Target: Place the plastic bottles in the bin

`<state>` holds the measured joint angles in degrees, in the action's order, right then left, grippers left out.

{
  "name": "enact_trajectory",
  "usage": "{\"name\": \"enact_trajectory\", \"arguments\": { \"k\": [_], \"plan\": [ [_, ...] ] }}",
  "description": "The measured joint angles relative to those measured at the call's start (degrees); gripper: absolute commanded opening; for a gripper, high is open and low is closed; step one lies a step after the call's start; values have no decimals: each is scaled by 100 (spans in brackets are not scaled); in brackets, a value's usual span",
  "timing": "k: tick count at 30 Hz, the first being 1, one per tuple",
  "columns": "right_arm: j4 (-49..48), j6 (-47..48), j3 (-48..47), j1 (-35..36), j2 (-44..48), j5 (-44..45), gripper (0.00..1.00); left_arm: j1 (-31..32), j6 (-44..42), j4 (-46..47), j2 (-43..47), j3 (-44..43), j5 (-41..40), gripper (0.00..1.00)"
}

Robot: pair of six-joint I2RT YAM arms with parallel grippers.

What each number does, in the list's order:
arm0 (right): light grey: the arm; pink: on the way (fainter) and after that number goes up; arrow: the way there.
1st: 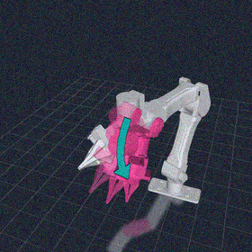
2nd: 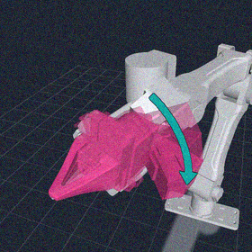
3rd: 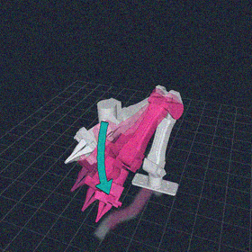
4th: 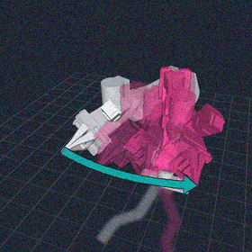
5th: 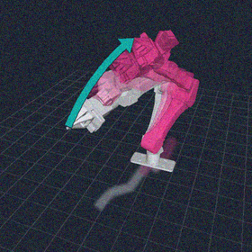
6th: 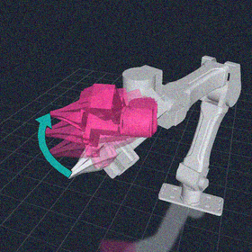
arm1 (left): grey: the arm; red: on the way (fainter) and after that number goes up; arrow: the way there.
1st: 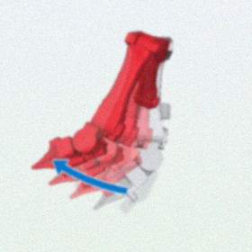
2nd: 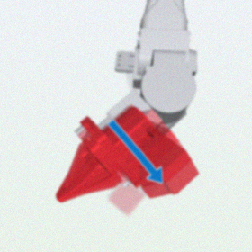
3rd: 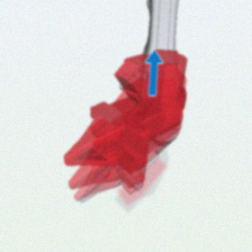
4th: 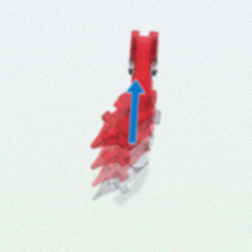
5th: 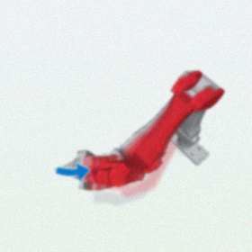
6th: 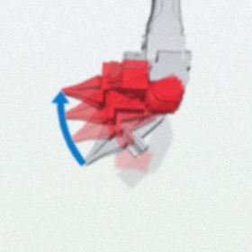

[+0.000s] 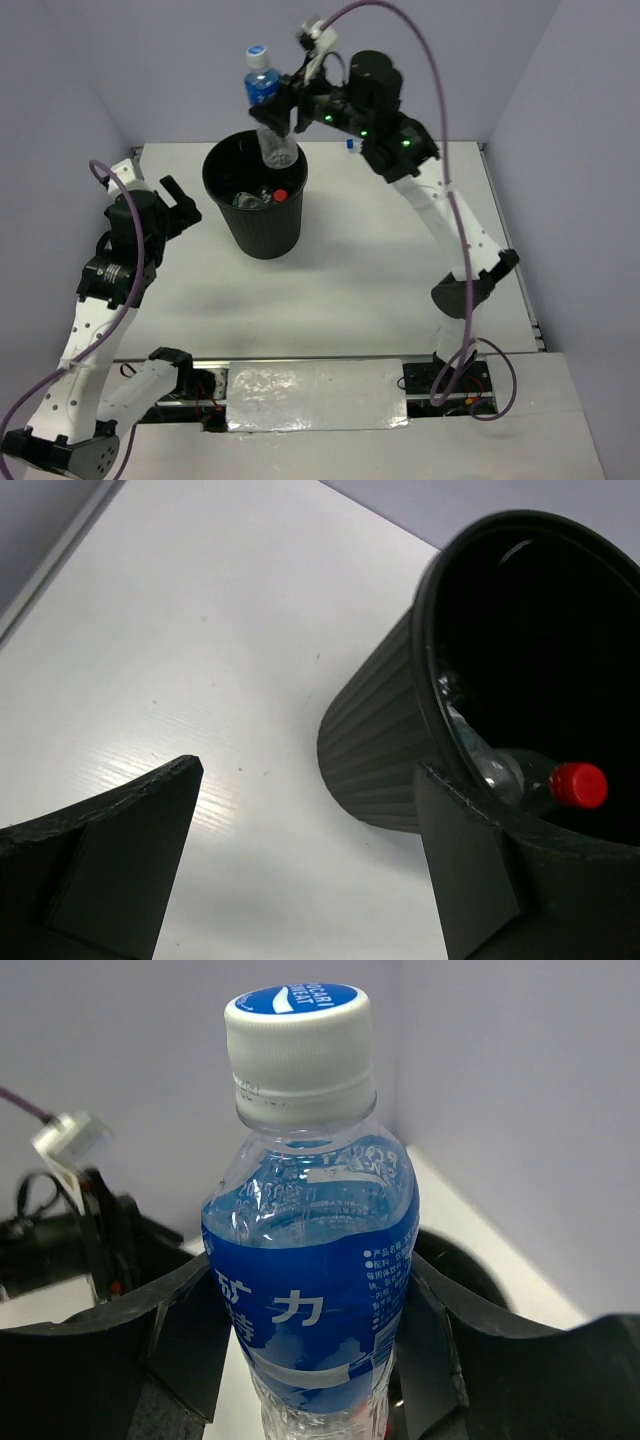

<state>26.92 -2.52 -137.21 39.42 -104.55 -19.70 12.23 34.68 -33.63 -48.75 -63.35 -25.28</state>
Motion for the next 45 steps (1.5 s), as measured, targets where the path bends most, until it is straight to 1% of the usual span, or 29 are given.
{"name": "enact_trajectory", "arguments": {
  "k": [2, 4, 5, 7, 8, 9, 11, 12, 19, 23, 26, 28, 30, 32, 34, 37, 39, 42, 45],
  "plan": [
    [-96, -125, 223, 164, -262, -26, 45, -295, -4, 26, -63, 9, 166, 99],
    [-61, -197, 520, 251, -442, -24, 54, -621, -7, 94, -192, 9, 387, 99],
    [-39, -208, 603, 286, -542, -26, 56, -787, -9, 129, -295, 9, 516, 99],
    [68, -197, 643, 350, -717, -15, 63, -1069, -11, 199, -468, 28, 787, 99],
    [129, -175, 643, 367, -774, -2, 68, -1191, -13, 234, -522, 59, 903, 99],
    [188, -140, 643, 380, -822, 0, 77, -1305, -15, 245, -564, 94, 1014, 99],
    [326, -55, 643, 411, -852, 7, 88, -1467, -17, 245, -616, 140, 1172, 99],
    [391, -17, 643, 422, -850, 11, 100, -1528, -17, 245, -634, 146, 1215, 99],
    [586, 476, 566, 426, -850, 219, 100, -1703, -37, 439, -811, 136, 1515, 99],
    [509, 542, 514, 177, -723, 273, 100, -1823, -131, 496, -1027, 70, 1563, 99],
    [339, 457, 573, -398, -518, 223, 100, -1928, -175, 544, -1102, 48, 1624, 99],
    [232, 415, 614, -946, -398, 317, 100, -1974, -192, 568, -1117, 24, 1652, 99],
    [114, 529, 614, -1453, -367, 654, 100, -2004, -232, 623, -1139, -4, 1663, 99],
    [22, 739, 577, -1801, -485, 1106, 100, -2024, -306, 713, -1193, -55, 1663, 99],
    [-57, 1045, 361, -1943, -815, 1648, 100, -2039, -330, 822, -1272, -85, 1668, 99],
    [-278, 1539, -269, -1976, -1735, 2472, 100, -2044, -365, 949, -1425, -109, 1700, 99],
    [-619, 1759, -498, -2028, -2400, 2841, 100, -2050, -439, 1025, -1547, -107, 1768, 99],
    [-964, 1799, -439, -2133, -3248, 3115, 100, -2057, -472, 1176, -1698, -107, 1818, 99],
    [-1185, 1471, -422, -2302, -3936, 3150, 100, -2061, -496, 1257, -1827, -107, 1858, 99]
  ]
}}
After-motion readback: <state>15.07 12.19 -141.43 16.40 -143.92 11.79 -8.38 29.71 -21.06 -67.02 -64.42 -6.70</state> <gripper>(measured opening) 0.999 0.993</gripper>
